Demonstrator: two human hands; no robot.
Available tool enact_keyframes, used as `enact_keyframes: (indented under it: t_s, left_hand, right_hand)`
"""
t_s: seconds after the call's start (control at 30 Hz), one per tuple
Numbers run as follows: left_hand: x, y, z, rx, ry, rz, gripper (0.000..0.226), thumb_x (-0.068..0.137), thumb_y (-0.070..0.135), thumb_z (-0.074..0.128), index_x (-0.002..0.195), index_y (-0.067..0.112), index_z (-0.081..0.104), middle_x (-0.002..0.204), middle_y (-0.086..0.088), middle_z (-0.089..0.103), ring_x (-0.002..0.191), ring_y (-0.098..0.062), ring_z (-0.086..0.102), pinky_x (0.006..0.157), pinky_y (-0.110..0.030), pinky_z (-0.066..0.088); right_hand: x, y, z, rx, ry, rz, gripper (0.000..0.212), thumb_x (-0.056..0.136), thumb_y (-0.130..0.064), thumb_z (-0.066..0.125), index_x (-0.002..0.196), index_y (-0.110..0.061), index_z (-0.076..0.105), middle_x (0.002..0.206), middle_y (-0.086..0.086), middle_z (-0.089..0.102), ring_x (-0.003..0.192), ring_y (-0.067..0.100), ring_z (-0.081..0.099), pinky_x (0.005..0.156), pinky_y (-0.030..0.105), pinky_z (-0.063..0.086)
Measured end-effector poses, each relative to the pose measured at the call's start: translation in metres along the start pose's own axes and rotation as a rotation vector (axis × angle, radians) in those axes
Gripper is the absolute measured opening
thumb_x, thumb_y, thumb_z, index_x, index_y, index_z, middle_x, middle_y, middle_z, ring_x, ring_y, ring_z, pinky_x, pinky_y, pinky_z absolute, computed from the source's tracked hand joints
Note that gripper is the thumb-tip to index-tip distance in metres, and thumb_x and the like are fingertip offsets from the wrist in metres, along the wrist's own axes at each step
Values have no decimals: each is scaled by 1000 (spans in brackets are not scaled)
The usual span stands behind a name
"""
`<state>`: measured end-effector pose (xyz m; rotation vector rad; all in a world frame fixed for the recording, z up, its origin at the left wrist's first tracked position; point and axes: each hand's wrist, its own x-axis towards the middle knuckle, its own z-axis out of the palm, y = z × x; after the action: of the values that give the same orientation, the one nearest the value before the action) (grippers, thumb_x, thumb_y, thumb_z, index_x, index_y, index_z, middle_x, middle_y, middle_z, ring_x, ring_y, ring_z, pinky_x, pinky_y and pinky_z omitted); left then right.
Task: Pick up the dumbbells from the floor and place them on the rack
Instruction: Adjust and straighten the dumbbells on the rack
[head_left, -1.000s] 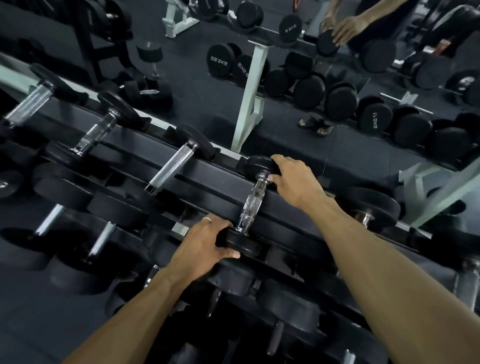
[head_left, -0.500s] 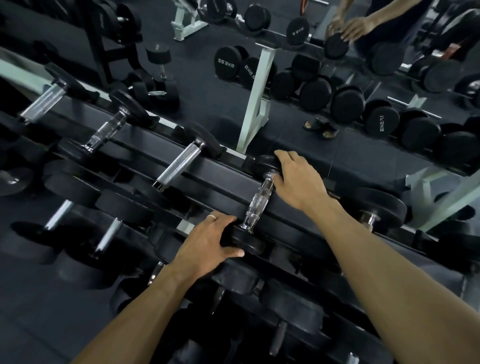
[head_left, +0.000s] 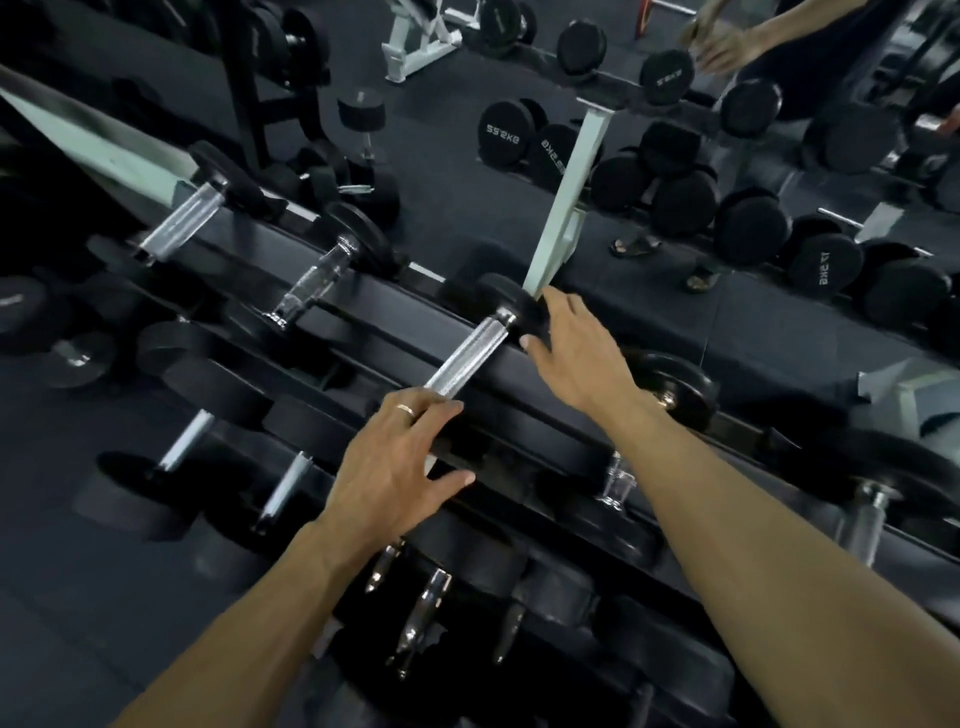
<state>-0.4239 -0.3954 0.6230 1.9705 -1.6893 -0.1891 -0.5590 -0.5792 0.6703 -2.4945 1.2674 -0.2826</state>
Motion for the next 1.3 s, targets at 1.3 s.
enact_keyframes:
  t_s: [1.3]
  left_hand:
    - [36,-55,6,-257,-227,-204,73,55,42,90,120,19,66,101,14,57,94,-5,53,84,-7,35]
  right_hand:
    - [65,-29,5,-215,-156,38,22,97,-23,54,115,-10,48,84,6,55,81,32,59,70,42,48]
